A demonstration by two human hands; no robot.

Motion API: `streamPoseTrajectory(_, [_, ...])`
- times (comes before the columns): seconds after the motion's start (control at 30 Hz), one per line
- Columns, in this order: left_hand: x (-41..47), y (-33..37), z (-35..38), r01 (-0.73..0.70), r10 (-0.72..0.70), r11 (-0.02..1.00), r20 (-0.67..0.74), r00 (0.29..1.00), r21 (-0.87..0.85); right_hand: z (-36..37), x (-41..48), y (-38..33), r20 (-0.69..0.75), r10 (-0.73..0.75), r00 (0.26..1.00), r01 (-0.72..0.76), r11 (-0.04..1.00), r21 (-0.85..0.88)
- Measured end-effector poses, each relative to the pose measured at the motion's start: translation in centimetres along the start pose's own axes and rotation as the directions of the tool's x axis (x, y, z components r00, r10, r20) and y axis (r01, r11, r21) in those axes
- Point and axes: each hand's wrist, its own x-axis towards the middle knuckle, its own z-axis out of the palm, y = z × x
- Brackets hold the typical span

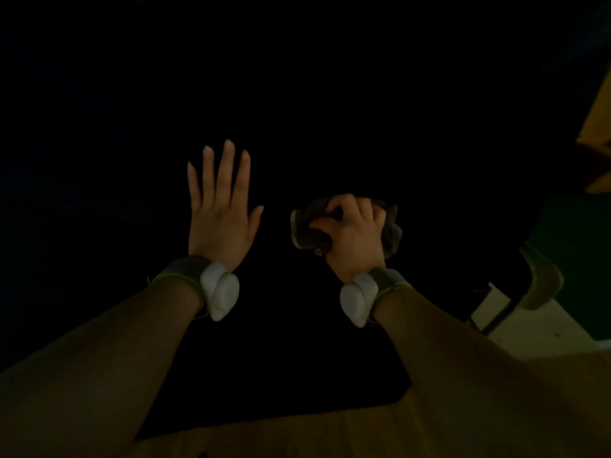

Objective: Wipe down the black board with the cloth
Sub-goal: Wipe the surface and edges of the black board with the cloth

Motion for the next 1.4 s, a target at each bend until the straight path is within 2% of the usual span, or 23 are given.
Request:
streamPoseTrajectory(0.1, [-1.7,0.2,0.5,0.002,-0.002,1.000,0.042,0.999,-0.018,0.6,-0.6,0.1,-0.007,-0.004,1.000,0.004,1.000,0.002])
streamPoseTrajectory(0.23, [-3.3,0.3,1.4,0.010,-0.009,1.000,0.078,0.997,-0.013,1.4,-2.0,0.0,0.054,0.034,0.998,-0.034,0.999,0.007])
streamPoseTrajectory(0.33, [-3.4,0.2,1.8,0.008,-0.008,1.000,0.109,0.994,-0.004,1.4,-3.2,0.1,0.281,0.062,0.958,-0.068,0.998,0.009])
streamPoseTrajectory(0.4, [-3.3,0.3,1.9,0.010,-0.010,1.000,0.116,0.993,0.001,0.2,-3.4,0.2,0.354,0.041,0.934,-0.058,0.998,0.037])
streamPoseTrajectory(0.47, [-3.4,0.4,2.0,0.022,-0.021,1.000,0.115,0.993,-0.005,-1.6,-2.5,-0.3,0.265,0.016,0.964,-0.053,0.990,0.132])
streamPoseTrajectory(0.53, [-3.4,0.4,2.0,0.024,-0.023,1.000,0.105,0.994,-0.012,-3.1,-1.2,-0.5,0.042,0.020,0.999,-0.025,0.989,0.143])
streamPoseTrajectory(0.6, [-3.4,0.5,2.0,0.031,-0.029,0.999,0.098,0.995,-0.018,-3.7,0.4,-0.4,-0.129,0.040,0.991,-0.025,0.993,0.114])
streamPoseTrajectory(0.67, [-3.4,0.5,2.0,0.041,-0.039,0.999,0.101,0.994,-0.017,-3.5,1.4,-0.1,-0.172,0.059,0.983,-0.042,0.994,0.098])
streamPoseTrajectory(0.87, [-3.2,0.5,2.3,0.031,-0.030,1.000,0.098,0.995,-0.006,0.1,-1.0,0.1,-0.027,0.016,1.000,-0.016,1.000,0.005])
streamPoseTrajectory(0.97, [-3.2,0.5,2.1,0.033,-0.033,0.999,0.098,0.995,0.003,1.4,-2.8,0.2,0.106,0.037,0.994,-0.034,0.999,-0.027])
streamPoseTrajectory(1.1, [-3.8,0.9,2.0,0.058,-0.058,0.998,0.084,0.995,0.004,3.0,-5.7,0.7,0.359,0.046,0.932,-0.029,0.998,-0.051])
streamPoseTrajectory(1.23, [-6.2,1.4,2.4,0.071,-0.069,0.997,0.135,0.988,-0.007,3.7,-7.4,1.1,0.468,0.038,0.883,-0.019,0.999,-0.043])
streamPoseTrajectory(1.33, [-7.0,1.1,2.8,0.051,-0.048,0.999,0.155,0.987,-0.011,2.6,-6.2,1.4,0.508,-0.007,0.862,-0.005,1.000,0.022])
streamPoseTrajectory(1.4, [-6.9,1.0,3.3,0.045,-0.045,0.999,0.143,0.989,0.003,0.8,-4.9,0.8,0.407,-0.020,0.913,-0.019,0.996,0.092])
